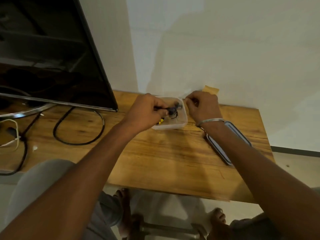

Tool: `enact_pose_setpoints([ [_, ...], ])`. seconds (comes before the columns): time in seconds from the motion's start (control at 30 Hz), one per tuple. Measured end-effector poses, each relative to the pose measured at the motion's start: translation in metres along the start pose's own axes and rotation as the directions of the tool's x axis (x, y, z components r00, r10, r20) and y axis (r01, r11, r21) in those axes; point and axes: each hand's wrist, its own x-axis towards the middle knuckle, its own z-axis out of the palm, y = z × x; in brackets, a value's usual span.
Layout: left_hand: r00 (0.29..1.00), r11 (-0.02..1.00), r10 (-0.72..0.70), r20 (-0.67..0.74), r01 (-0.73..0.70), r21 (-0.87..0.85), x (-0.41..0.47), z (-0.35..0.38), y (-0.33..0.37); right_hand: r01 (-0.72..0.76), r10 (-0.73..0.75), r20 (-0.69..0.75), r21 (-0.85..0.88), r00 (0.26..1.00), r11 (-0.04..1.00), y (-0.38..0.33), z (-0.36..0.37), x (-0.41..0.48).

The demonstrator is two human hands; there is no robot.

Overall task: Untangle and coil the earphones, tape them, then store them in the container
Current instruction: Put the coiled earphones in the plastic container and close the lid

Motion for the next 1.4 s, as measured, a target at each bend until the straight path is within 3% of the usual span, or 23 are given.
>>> enact_pose_setpoints([
  [0.1, 0.995, 0.99, 0.05, -0.09, -0.037, 0.138, 0.012, 0.02, -0.017, -0.069, 0.07, -0.006, 0.049, 0.998, 0.996, 0.007, -0.019, -0.014],
  [0.2, 0.999, 0.945, 0.036, 0.038, -0.047, 0.325, 0.01, 0.041, -0.035, -0.062, 0.06, 0.154, 0.004, 0.986, 0.998, 0.013, -0.027, -0.03],
  [0.33, 0.991, 0.932, 0.079, 0.112, -0.113, 0.343, 0.006, 0.045, -0.039, 0.051, 0.101, 0.389, -0.361, 0.916, 0.931, 0.024, -0.029, -0.059],
  [0.43, 0.989, 0.933, 0.144, 0.045, -0.15, 0.326, 0.008, 0.039, -0.035, 0.041, 0.241, 0.37, -0.613, 0.897, 0.789, 0.032, -0.029, -0.075],
  [0.6, 0.979, 0.943, 0.12, -0.166, -0.061, 0.326, 0.007, 0.035, -0.034, -0.096, 0.384, 0.312, -0.655, 0.869, 0.75, 0.044, -0.021, -0.076],
  [0.8, 0.967, 0.976, -0.12, -0.224, 0.156, 0.151, 0.008, 0.031, -0.032, 0.012, 0.246, 0.297, -0.661, 0.923, 0.75, 0.039, -0.029, -0.08],
  [0.9, 0.958, 0.964, -0.212, -0.191, 0.238, 0.123, 0.008, 0.029, -0.032, 0.012, 0.173, 0.214, -0.661, 0.961, 0.75, 0.021, -0.046, -0.075],
  [1.07, 0.945, 0.935, -0.294, -0.141, 0.315, 0.161, 0.007, 0.026, -0.033, -0.05, -0.004, -0.111, -0.486, 0.994, 0.872, -0.018, -0.093, -0.059],
  [1.23, 0.919, 0.908, -0.387, -0.073, 0.394, 0.144, 0.008, 0.025, -0.037, 0.016, -0.063, -0.202, -0.228, 0.977, 0.974, -0.039, -0.102, -0.035],
  [1.33, 0.914, 0.909, -0.404, -0.021, 0.404, 0.097, 0.009, 0.023, -0.037, -0.046, 0.042, -0.225, -0.013, 0.973, 0.999, -0.026, -0.068, -0.018],
  [1.4, 0.91, 0.905, -0.415, 0.014, 0.412, 0.104, 0.011, 0.021, -0.038, -0.201, 0.211, -0.106, 0.094, 0.972, 0.975, -0.009, -0.034, -0.01],
])
